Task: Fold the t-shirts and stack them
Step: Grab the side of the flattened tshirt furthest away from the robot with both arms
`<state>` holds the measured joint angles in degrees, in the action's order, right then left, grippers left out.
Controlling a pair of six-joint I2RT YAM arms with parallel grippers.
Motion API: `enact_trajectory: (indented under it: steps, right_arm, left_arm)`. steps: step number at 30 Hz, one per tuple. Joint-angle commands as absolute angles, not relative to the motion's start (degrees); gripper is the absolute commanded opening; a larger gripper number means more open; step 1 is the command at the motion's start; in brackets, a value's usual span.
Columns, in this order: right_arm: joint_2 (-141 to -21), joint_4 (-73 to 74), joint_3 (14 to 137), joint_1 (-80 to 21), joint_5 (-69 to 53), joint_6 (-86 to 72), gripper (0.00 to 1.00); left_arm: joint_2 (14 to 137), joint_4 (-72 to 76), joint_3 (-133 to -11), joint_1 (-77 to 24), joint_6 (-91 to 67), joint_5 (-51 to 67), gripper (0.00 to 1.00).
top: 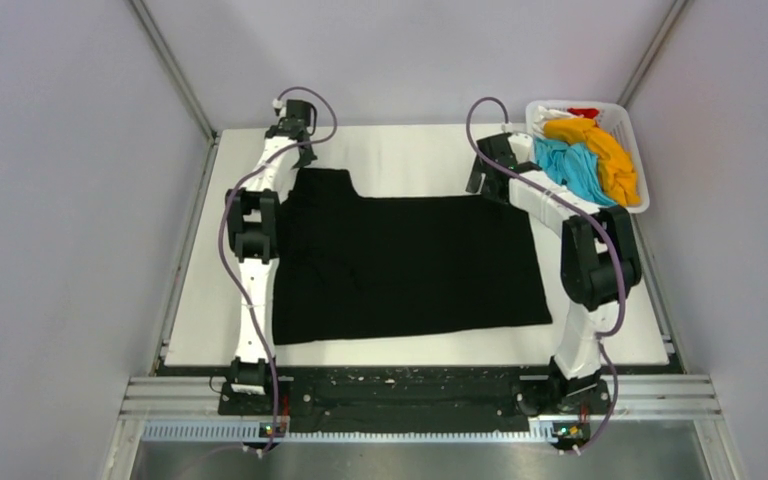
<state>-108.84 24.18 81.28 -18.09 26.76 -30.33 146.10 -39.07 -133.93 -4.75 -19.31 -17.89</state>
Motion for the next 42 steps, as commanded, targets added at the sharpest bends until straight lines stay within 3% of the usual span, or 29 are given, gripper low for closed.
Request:
enact_trajectory:
  steps: [1, 12, 25, 31, 42]
  right_arm:
    - [-114.95, 26.13, 89.61, -17.49, 30.85, -28.22, 0.99]
    - [-130.22, 26.27, 108.79, -16.15, 32.85, -28.52, 0.95]
    - [-138.21, 27.06, 115.54, -14.83, 32.93, -25.34, 0.75]
    - [-138.03, 29.06, 114.22, -14.81, 32.26, -25.54, 0.62]
    - [-134.43, 27.58, 108.70, -14.84, 32.62, -27.17, 0.27]
  left_arm:
    - [141.74, -36.80, -133.94, -2.31, -18.34, -17.88, 0.00]
    - [141.44, -33.53, -134.03, -0.64, -16.26, -11.03, 0.00]
    - [134.69, -33.20, -127.40, -2.13, -19.42, -4.78, 0.00]
    - [130.20, -33.31, -121.74, -3.78, -19.36, -5.80, 0.00]
    - [121.66, -33.27, -110.70, -6.09, -20.34, -8.22, 0.00]
